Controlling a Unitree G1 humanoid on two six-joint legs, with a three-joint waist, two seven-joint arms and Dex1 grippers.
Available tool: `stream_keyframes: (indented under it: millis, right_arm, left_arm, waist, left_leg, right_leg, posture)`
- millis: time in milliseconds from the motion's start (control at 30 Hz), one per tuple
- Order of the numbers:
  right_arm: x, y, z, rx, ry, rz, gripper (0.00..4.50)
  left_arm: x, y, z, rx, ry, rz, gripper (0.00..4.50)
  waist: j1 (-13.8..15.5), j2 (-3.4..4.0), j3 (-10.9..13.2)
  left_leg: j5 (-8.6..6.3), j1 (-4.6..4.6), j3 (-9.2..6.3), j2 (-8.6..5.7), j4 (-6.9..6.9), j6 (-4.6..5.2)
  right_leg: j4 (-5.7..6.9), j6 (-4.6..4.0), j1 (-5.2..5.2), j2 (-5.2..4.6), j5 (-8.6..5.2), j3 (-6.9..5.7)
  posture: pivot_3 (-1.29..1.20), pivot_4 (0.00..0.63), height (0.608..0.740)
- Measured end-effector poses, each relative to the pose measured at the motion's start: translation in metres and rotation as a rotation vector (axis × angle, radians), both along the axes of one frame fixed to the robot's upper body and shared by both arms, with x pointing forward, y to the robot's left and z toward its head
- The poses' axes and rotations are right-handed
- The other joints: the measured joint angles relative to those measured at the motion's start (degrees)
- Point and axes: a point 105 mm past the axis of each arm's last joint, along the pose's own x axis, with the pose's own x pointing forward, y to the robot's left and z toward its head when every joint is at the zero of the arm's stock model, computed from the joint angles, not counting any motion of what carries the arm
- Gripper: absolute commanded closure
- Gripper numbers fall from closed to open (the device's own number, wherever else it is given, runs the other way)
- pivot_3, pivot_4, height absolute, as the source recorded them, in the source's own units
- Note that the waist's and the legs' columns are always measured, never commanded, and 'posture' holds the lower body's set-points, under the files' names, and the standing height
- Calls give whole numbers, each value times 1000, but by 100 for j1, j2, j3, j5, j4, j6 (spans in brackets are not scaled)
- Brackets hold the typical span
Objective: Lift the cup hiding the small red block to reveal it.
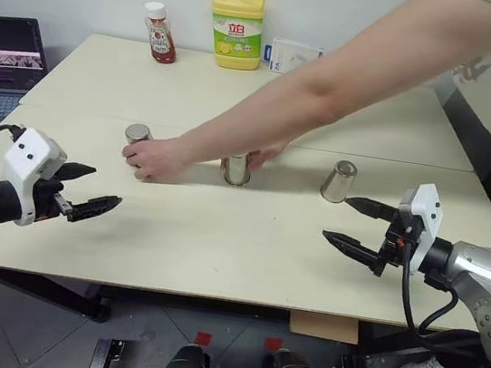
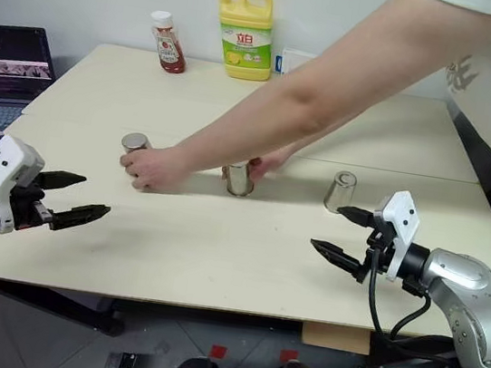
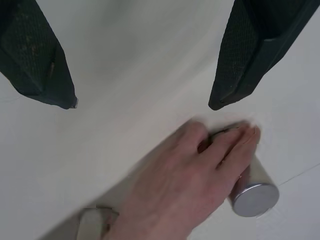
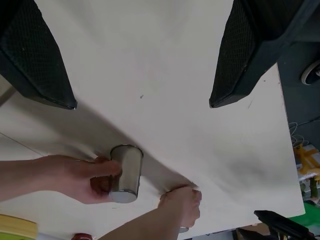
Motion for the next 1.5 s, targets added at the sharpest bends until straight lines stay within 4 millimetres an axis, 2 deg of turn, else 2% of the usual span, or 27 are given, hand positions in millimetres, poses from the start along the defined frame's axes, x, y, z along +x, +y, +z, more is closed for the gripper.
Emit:
stream_keyframes:
  millis: [133, 400, 667, 967, 1200, 1367, 1500]
  right_arm:
    - [-1, 2, 2, 4, -12, -4, 0]
    - [-10, 15, 6, 14, 7, 38, 0]
    - [-17, 23, 7, 4, 20, 62, 0]
    - [-20, 19, 0, -9, 45, 41, 0]
    - [-21, 19, 1, -12, 42, 40, 0]
    - [-21, 19, 1, -15, 42, 40, 0]
    - [-21, 18, 1, -20, 42, 39, 0]
  left_arm:
    - [10, -19, 3, -51, -10, -55, 34]
    - [59, -76, 2, -103, -48, -137, 34]
    - [104, -136, -15, -125, -10, -242, 34]
    - [144, -147, -22, -113, -17, -197, 34]
    - [155, -170, -33, -149, 25, -205, 34]
    - [160, -175, -33, -150, 25, -201, 34]
    - [161, -175, -35, -152, 20, -195, 728]
  waist:
    - [1, 0, 0]
    - [14, -1, 0]
    - [9, -3, 0]
    - [2, -3, 0]
    - [-2, -4, 0]
    - [-6, -5, 1]
    - [-4, -5, 1]
  left_leg:
    - [0, -2, -1, -1, 1, 0]
    - [0, -5, -5, -9, 6, 0]
    - [0, -12, -8, -12, 7, 0]
    - [0, -17, -10, -13, 10, 0]
    - [0, -20, -12, -14, 9, 0]
    - [0, -19, -12, -14, 9, 0]
    - [0, -19, -12, -14, 10, 0]
  right_leg:
    - [1, 1, 0, 1, 1, -1]
    - [3, 6, 3, 2, 4, -1]
    - [1, 6, 3, 4, 4, -2]
    - [1, 8, 1, 10, 5, -1]
    - [0, 9, 0, 10, 5, -3]
    - [1, 9, -1, 11, 5, -3]
    - [1, 9, -1, 11, 5, -2]
  posture:
    - [0, 150, 740]
    - [0, 150, 740]
    - [0, 150, 740]
    - [0, 150, 740]
    - [0, 150, 740]
    - [0, 150, 740]
    - [0, 150, 740]
